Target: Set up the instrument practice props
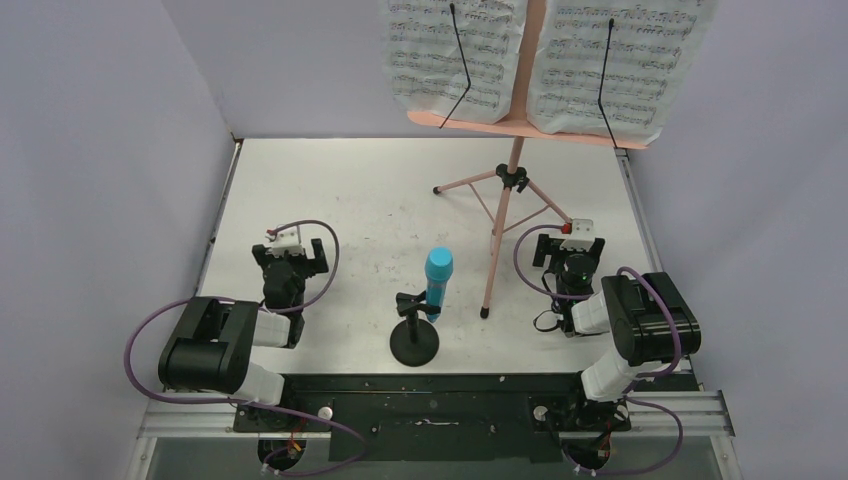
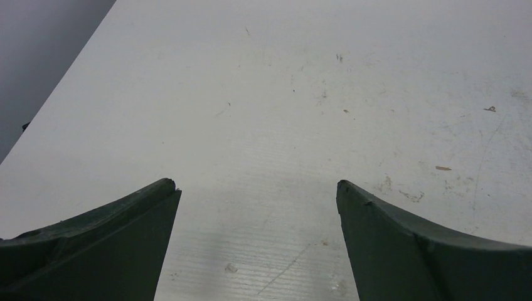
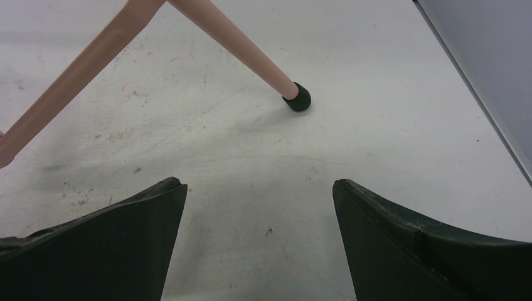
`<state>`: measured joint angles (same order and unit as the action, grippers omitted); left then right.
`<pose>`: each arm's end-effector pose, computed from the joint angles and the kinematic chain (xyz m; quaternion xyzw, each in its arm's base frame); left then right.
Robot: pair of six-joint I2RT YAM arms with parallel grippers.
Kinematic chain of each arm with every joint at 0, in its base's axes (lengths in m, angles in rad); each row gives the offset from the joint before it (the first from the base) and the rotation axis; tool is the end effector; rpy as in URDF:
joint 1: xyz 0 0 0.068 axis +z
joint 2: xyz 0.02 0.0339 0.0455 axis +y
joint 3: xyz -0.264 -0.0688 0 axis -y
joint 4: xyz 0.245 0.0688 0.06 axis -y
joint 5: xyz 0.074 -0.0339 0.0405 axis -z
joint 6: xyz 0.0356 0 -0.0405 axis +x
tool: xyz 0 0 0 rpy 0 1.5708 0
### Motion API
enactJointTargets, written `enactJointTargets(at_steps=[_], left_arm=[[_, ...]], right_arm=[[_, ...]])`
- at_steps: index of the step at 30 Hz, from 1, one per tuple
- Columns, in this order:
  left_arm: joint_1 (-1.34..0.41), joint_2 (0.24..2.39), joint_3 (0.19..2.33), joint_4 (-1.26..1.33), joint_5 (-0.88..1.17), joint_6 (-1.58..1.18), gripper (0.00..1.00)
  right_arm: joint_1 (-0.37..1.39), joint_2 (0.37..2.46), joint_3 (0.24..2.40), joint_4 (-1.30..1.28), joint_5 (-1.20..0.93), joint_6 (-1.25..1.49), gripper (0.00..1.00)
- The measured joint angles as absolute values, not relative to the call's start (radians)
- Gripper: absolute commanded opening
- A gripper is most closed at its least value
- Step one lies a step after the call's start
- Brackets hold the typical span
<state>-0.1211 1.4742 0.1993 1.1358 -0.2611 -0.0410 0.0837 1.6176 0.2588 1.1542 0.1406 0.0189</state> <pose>0.2301 -0.0187 0.1444 -0.0554 0.7509 0.0452 0.6565 0.2491 0.0159 0.1281 0.0192 0.7747 -0.0221 0.6316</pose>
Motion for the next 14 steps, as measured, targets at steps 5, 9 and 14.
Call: enactJointTargets(at_steps=[5, 9, 14], left_arm=[[-0.121, 1.474, 0.199, 1.127, -0.264, -0.045, 0.96], [-0.121, 1.474, 0.199, 1.126, -0.265, -0.045, 0.96], [-0.113, 1.474, 0.21, 1.107, -0.258, -0.046, 0.96]], right_arm=[[0.084, 1.618, 0.259, 1.152, 0.14, 0.019, 0.9], [0.084, 1.618, 0.259, 1.15, 0.139, 0.019, 0.9], [0.084, 1.618, 0.259, 1.15, 0.138, 0.019, 0.9]])
